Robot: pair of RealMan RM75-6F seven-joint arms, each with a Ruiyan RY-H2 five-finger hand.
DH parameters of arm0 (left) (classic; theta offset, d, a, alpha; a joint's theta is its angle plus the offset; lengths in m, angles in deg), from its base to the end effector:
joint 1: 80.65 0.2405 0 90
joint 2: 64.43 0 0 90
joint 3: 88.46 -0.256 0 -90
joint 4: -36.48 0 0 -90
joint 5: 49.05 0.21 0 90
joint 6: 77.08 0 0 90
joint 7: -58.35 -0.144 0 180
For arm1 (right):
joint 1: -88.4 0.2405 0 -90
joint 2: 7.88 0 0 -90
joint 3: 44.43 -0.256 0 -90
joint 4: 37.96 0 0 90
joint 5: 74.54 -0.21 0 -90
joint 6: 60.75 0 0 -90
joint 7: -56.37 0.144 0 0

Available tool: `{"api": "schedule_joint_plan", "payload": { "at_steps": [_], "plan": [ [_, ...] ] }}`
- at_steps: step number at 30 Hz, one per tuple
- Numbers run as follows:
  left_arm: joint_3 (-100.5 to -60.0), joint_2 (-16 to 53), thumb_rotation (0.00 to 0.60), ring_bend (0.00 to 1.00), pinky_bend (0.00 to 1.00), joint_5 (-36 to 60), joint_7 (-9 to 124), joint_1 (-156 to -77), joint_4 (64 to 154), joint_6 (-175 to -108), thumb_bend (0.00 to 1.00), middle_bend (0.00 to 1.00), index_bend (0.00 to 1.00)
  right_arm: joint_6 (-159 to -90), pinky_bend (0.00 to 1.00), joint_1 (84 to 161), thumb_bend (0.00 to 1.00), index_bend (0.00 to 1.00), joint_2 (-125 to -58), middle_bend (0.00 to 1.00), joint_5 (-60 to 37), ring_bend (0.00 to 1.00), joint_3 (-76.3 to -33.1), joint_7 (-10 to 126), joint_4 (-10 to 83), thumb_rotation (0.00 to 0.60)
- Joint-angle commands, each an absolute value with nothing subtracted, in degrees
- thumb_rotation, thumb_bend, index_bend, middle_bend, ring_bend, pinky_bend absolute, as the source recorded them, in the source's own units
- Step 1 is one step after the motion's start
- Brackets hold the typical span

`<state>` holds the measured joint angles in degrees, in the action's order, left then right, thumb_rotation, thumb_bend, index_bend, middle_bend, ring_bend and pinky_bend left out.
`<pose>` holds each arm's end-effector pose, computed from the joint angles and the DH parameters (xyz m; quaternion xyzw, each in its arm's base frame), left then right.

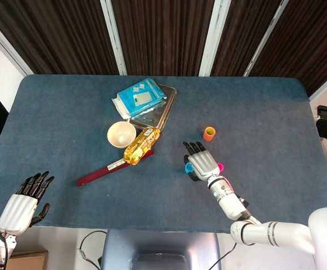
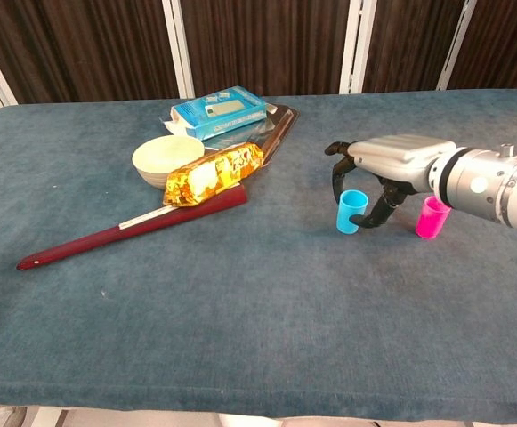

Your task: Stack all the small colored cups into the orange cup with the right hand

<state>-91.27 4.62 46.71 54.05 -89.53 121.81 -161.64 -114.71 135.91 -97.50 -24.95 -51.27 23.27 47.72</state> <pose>-0.3010 0.1801 0.1179 -0.6961 -0.3200 -0.3724 0.5238 -0.1498 -0.3446 -0.0327 0.7744 -0.3652 0.2786 0.4351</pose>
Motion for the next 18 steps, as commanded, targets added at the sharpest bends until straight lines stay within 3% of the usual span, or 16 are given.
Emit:
{"api": "schedule_joint_plan", "payload": {
  "at_steps": [1, 11, 18],
  "plan": [
    [-91.3, 4.6, 0.600, 0.02, 0.13, 46.7, 54.0, -89.5, 121.8, -161.7, 0.45, 0.00, 0.00, -116.0, 0.00, 135.6, 0.48, 0.60, -96.1, 0.00, -25.0, 0.00, -52.8, 24.2, 48.5, 0.600],
    [-91.2, 5.1, 0.600, 0.02, 0.13, 46.4, 52.8, -89.6, 121.8, -161.1, 0.45, 0.00, 0.00, -117.8, 0.00, 141.0, 0.48, 0.59, -97.8, 0.01, -36.5, 0.00, -63.2, 20.9, 35.9, 0.600],
    [-91.0, 5.4, 0.600, 0.02, 0.13, 45.8, 52.5, -89.9, 121.7, -160.2, 0.45, 0.00, 0.00, -114.9, 0.00, 142.9, 0.48, 0.59, -100.6, 0.01, -40.8, 0.00, -64.0, 19.7, 28.3, 0.600]
  ]
}}
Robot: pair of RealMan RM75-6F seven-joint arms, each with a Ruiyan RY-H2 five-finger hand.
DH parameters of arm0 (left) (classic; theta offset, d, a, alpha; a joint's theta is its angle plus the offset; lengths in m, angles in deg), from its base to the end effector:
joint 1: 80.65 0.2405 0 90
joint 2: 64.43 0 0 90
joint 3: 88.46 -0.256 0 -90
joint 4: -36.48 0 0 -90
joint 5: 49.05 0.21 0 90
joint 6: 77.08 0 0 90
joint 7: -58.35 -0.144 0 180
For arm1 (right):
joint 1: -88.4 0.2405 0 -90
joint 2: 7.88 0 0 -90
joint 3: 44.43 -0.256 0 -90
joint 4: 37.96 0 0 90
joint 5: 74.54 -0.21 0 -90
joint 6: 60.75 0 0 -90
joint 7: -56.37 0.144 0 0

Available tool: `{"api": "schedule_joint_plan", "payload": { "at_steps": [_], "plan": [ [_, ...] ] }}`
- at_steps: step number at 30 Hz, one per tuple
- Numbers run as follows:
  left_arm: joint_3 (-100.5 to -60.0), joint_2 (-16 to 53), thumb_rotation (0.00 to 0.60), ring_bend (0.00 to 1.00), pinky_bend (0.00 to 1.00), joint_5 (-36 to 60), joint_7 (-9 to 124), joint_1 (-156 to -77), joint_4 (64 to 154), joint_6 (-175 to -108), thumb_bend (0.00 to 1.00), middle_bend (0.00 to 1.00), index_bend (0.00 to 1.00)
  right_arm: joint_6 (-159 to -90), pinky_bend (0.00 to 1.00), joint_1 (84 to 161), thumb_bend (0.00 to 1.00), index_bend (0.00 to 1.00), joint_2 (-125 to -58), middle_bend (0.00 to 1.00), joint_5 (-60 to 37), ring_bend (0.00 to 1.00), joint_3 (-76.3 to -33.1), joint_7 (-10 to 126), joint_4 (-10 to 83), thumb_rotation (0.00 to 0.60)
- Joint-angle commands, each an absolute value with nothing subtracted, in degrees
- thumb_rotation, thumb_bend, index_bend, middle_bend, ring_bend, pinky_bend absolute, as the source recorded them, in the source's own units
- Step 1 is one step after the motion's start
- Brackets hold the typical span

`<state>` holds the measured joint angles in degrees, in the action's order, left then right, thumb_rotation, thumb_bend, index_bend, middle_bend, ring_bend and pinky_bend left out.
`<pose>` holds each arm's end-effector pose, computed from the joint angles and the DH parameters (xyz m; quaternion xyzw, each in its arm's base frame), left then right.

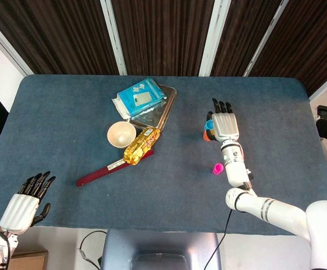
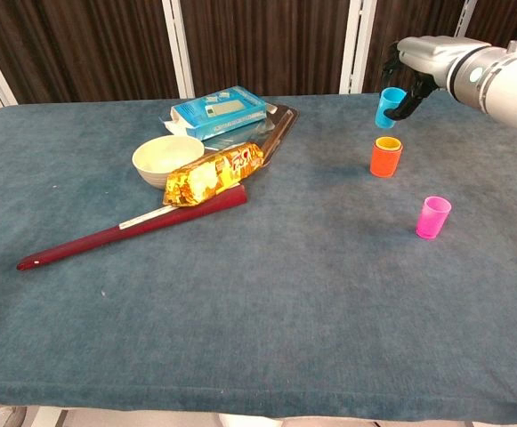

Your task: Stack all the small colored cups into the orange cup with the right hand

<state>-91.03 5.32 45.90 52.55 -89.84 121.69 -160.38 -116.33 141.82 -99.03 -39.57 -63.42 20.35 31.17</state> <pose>-0.3018 0.1827 0.1126 -0.6997 -0.3196 -0.3618 0.5266 -0.1524 -0.4431 0.0290 0.6443 -0.3901 0.3055 0.5826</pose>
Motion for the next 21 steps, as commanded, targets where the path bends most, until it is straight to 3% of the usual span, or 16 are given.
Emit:
{"api": "schedule_joint_plan", "payload": {
  "at_steps": [1, 21],
  "plan": [
    [-91.0, 5.4, 0.600, 0.02, 0.13, 45.7, 52.5, -89.9, 121.7, -160.2, 0.45, 0.00, 0.00, -114.6, 0.00, 143.0, 0.48, 0.59, -100.9, 0.01, -40.9, 0.00, -63.9, 19.8, 27.6, 0.600],
    [-91.1, 5.6, 0.600, 0.02, 0.13, 45.7, 52.1, -90.1, 121.7, -159.9, 0.45, 0.00, 0.00, -112.3, 0.00, 141.9, 0.48, 0.59, -100.7, 0.01, -41.9, 0.00, -62.3, 20.0, 25.9, 0.600]
  ]
}}
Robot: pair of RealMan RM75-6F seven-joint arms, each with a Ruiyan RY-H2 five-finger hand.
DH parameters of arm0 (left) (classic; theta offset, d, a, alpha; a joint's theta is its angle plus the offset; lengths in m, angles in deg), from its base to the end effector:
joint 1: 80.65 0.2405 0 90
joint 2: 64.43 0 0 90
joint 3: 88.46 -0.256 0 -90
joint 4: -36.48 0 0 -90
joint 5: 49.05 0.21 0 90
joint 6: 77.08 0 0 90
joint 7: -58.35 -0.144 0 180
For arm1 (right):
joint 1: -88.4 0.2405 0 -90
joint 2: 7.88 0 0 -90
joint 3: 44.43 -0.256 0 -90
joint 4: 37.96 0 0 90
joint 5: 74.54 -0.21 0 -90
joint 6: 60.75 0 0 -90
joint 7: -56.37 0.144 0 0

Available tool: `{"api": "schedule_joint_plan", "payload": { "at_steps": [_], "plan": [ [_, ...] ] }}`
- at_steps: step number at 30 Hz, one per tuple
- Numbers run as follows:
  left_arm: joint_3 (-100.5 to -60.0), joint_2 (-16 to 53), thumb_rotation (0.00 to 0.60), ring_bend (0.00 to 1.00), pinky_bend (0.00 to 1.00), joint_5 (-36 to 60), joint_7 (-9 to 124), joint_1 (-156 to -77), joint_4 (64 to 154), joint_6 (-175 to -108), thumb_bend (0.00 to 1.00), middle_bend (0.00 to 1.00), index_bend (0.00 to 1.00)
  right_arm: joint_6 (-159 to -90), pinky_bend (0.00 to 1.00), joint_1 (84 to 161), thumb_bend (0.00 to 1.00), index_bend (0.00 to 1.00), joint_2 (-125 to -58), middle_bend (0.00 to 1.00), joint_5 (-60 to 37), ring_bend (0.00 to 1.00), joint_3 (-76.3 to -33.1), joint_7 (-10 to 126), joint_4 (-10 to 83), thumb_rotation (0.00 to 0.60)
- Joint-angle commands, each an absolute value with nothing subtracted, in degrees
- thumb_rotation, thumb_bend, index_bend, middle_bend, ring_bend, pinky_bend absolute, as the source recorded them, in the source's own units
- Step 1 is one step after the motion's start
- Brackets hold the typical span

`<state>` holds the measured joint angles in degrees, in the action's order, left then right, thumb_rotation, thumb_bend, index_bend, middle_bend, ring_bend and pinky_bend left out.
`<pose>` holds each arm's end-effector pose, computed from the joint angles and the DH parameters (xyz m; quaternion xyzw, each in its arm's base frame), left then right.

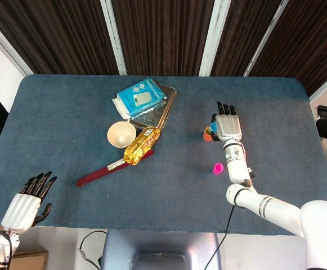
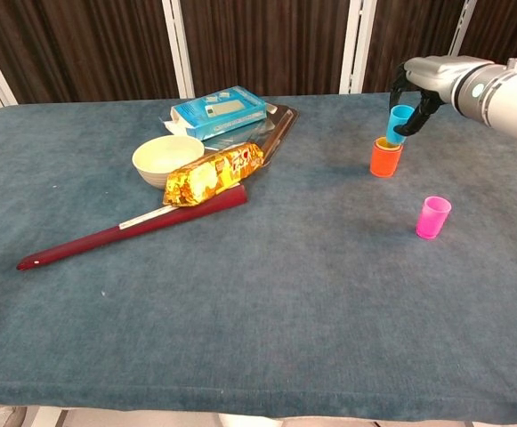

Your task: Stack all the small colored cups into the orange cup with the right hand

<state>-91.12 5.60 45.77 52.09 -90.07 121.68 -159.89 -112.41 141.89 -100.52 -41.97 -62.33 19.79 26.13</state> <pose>-0.3015 0.1834 0.1099 -0.7025 -0.3197 -0.3586 0.5250 -0.1726 -0.4480 0.0210 0.6481 -0.4037 0.2713 0.5860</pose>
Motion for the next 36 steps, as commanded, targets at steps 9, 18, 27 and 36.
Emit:
{"api": "schedule_joint_plan", "payload": {
  "at_steps": [9, 18, 27, 36],
  "plan": [
    [-91.0, 5.6, 0.600, 0.02, 0.13, 45.4, 52.2, -90.2, 121.6, -159.6, 0.45, 0.00, 0.00, -110.8, 0.00, 141.9, 0.48, 0.42, -101.5, 0.01, -41.8, 0.00, -61.9, 20.7, 24.6, 0.600],
    [-91.0, 5.5, 0.600, 0.02, 0.13, 45.5, 52.3, -90.1, 121.7, -159.9, 0.45, 0.00, 0.00, -112.4, 0.00, 140.2, 0.48, 0.24, -97.8, 0.00, -38.4, 0.00, -60.7, 22.1, 31.5, 0.600],
    [-91.3, 5.5, 0.600, 0.02, 0.13, 46.1, 52.2, -90.1, 121.8, -160.1, 0.45, 0.00, 0.00, -118.3, 0.00, 129.1, 0.48, 0.23, -81.3, 0.00, -17.3, 0.00, -49.7, 29.2, 61.1, 0.600],
    [-91.9, 5.6, 0.600, 0.02, 0.13, 47.3, 51.9, -89.8, 122.0, -160.7, 0.45, 0.00, 0.00, -118.2, 0.00, 125.0, 0.48, 0.27, -78.9, 0.00, -12.0, 0.00, -44.3, 30.5, 60.3, 0.600]
  ]
}}
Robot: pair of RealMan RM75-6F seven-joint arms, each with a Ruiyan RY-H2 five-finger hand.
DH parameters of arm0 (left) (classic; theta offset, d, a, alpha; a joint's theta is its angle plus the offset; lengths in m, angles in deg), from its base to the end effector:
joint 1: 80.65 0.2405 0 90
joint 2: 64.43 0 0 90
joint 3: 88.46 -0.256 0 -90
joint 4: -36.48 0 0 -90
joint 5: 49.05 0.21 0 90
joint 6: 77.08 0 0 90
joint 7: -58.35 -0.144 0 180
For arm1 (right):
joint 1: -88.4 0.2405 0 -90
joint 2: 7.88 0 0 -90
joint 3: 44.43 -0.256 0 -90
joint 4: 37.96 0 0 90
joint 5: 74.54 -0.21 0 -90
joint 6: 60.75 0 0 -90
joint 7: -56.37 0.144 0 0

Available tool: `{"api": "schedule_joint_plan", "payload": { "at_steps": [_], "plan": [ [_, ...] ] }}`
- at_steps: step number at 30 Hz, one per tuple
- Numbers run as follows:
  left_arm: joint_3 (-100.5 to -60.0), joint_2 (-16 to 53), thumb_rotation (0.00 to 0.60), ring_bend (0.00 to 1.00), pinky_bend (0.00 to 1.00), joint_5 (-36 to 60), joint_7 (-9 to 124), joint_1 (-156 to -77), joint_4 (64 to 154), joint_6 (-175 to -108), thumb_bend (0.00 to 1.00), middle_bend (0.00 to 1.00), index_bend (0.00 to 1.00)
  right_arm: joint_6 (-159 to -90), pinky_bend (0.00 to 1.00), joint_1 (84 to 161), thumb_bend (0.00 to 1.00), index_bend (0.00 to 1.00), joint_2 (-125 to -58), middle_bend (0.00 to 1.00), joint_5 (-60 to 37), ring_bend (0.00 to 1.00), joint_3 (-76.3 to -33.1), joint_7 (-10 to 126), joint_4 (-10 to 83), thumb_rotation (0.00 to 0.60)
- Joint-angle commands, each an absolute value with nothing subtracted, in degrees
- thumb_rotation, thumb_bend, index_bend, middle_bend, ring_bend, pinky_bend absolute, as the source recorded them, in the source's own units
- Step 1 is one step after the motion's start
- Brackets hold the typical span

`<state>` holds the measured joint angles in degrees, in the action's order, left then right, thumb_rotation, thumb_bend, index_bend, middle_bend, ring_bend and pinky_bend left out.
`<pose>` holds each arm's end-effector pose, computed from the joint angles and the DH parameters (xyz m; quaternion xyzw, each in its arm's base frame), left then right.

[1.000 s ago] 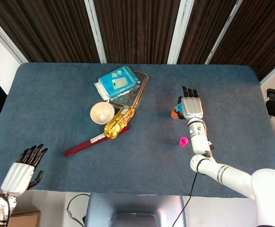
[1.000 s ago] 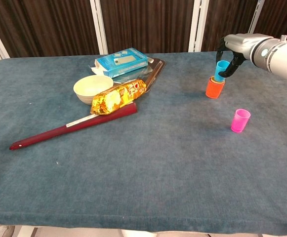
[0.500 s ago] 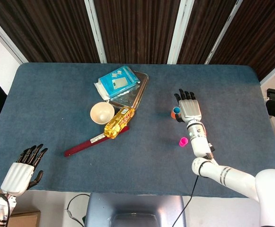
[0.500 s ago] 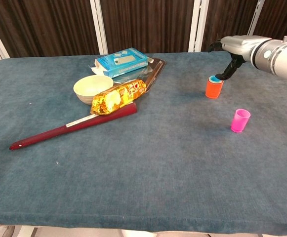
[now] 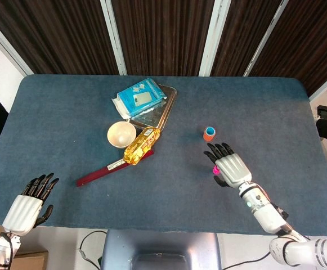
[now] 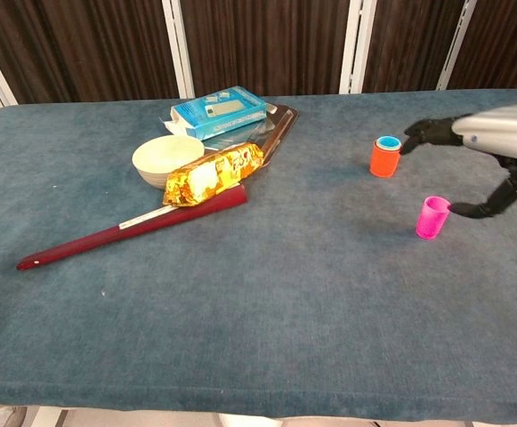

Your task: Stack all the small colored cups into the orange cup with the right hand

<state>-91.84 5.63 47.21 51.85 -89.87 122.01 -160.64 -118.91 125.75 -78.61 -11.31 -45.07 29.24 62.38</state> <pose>-0.2979 0.1787 0.1079 -0.7081 -0.3151 -0.3634 0.5169 -0.2021 -0.2957 0.0522 0.7796 -0.3450 0.2642 0.4509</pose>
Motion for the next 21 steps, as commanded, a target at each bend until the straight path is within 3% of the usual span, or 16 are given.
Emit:
{"api": "schedule_joint_plan", "payload": {
  "at_steps": [1, 14, 21],
  "plan": [
    [-92.0, 5.7, 0.600, 0.02, 0.13, 47.4, 51.9, -89.8, 122.0, -160.8, 0.45, 0.00, 0.00, -117.7, 0.00, 125.0, 0.48, 0.28, -79.2, 0.00, -12.4, 0.00, -44.1, 30.5, 59.4, 0.600],
    [-91.8, 5.8, 0.600, 0.02, 0.13, 47.0, 51.9, -90.0, 121.8, -160.3, 0.45, 0.00, 0.00, -113.6, 0.00, 127.5, 0.48, 0.36, -86.3, 0.00, -18.1, 0.00, -47.5, 28.5, 48.1, 0.600],
    [-91.8, 5.7, 0.600, 0.02, 0.14, 46.9, 52.1, -89.9, 121.8, -160.4, 0.45, 0.00, 0.00, -112.7, 0.00, 127.7, 0.48, 0.44, -87.4, 0.00, -18.9, 0.00, -47.6, 28.5, 46.8, 0.600]
  ]
}}
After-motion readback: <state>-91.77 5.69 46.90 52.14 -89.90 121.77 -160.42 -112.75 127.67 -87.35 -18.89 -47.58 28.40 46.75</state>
